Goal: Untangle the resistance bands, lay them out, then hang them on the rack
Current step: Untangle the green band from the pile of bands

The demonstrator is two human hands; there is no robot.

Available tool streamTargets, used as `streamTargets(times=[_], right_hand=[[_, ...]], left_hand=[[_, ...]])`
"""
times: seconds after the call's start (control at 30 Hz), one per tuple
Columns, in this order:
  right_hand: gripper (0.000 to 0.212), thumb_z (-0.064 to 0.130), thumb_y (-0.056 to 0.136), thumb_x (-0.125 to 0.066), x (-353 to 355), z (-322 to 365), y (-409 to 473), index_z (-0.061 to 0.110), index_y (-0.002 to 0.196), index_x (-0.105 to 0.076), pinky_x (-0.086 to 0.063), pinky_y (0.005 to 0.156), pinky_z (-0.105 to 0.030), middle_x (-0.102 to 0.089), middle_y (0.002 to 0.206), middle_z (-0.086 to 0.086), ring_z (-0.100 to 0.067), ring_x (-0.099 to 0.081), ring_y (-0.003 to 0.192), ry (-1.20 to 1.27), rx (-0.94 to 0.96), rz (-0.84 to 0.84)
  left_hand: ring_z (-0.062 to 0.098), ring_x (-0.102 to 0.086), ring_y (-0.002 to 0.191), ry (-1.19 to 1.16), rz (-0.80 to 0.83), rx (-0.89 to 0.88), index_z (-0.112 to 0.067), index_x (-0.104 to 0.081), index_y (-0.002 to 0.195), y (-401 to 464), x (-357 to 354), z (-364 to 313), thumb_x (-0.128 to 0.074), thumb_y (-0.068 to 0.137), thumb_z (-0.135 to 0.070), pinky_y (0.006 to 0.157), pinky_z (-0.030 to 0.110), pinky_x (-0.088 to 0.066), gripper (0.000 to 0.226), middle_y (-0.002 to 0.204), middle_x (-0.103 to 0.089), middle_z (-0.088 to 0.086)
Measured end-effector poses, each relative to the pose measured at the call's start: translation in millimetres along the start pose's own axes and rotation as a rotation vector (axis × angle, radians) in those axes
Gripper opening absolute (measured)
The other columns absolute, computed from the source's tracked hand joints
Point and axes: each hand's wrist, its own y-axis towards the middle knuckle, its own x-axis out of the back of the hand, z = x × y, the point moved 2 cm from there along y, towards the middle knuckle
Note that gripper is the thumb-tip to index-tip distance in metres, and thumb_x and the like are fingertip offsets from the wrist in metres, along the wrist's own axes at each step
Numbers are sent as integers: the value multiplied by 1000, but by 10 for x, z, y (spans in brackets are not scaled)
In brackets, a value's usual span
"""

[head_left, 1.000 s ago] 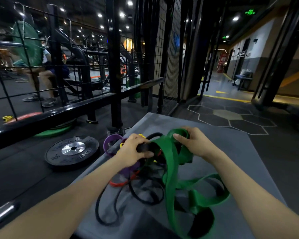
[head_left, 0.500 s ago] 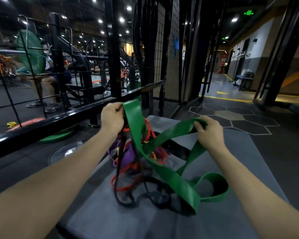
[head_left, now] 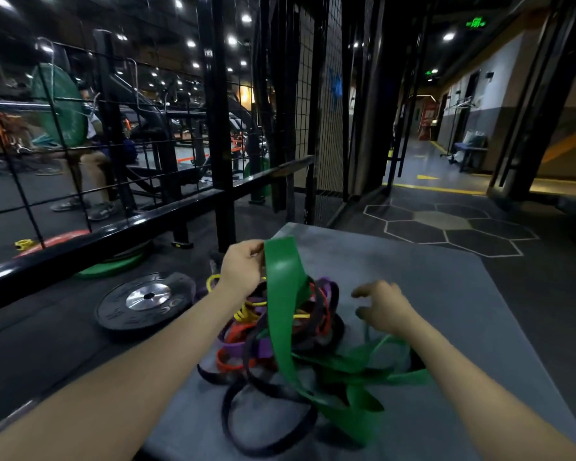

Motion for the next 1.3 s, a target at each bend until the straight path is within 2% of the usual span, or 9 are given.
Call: streamTargets(times=[0.1,0.2,0.33,0.47,0.57,0.67,0.9,1.13,1.3], right_hand=[[25,22,93,-56,120,237,-83,2,103,-67,-50,86,-37,-67,108,-18,-28,-63,96,525,28,-7],[43,42,95,-46,146,448,-146,5,83,-64,-50,64,-27,-65,78,-11,-18,-60,65,995,-112,146],[55,54,84,-58,127,366,-95,2,99,-67,-52,90,-41,-70,97,-19,-31,-66,91,1382,-257,283],[8,8,84,-62,87,139,-236,2,80,-66,-53,58,-24,-68,66,-13,-19,-63,51,1087,-283,199],[19,-12,83,-52,-41,-84,-317,-2,87,-67,-48,56,-24,-64,84,-16,-18,-57,57,744,-195,230],[32,-11,82,-53,-117,-264,-322,5,103,-71,-54,72,-23,-69,96,-10,-19,-65,78,393,-90,241],[51,-14,78,-44,-239,-505,-289,19,102,-74,-53,86,-26,-73,98,1,-11,-67,89,313,23,186],[34,-4,87,-43,-423,-569,-156,8,104,-70,-48,81,-26,-70,94,-5,-15,-63,85,427,12,121],[33,40,87,-62,-374,-523,-108,9,99,-63,-36,63,-25,-61,82,-4,-17,-55,75,385,28,-84]], left_hand=[[17,-62,56,38,25,-49,5,-67,96,-64,-137,73,-46,89,14,50,21,-50,24,54,-66,-9],[5,-62,49,50,119,-99,9,-54,115,-199,-310,-56,-44,89,15,50,15,-52,29,49,-64,-10],[14,-64,75,276,265,-313,1,-69,101,-385,-537,-142,-61,85,0,73,27,-50,19,75,-69,-4],[2,-65,74,333,580,-92,-2,-66,106,-467,-532,83,-69,76,7,80,20,-52,31,96,-67,13],[-8,-61,70,358,576,-37,-5,-61,113,-374,-465,328,-58,79,17,77,13,-49,41,96,-63,7],[15,-60,94,573,380,-163,-4,-59,118,-210,-464,527,-54,85,6,87,23,-42,35,112,-60,14],[24,-43,130,866,538,-233,-12,-43,137,-43,-973,885,-57,91,-27,106,28,-30,50,140,-45,8],[29,-59,107,1122,542,-188,-19,-63,110,170,-1113,1141,-51,92,-41,87,39,-47,31,114,-65,9],[26,-52,70,488,61,-78,1,-67,93,426,-854,615,-55,92,-22,65,33,-36,27,79,-61,27]])
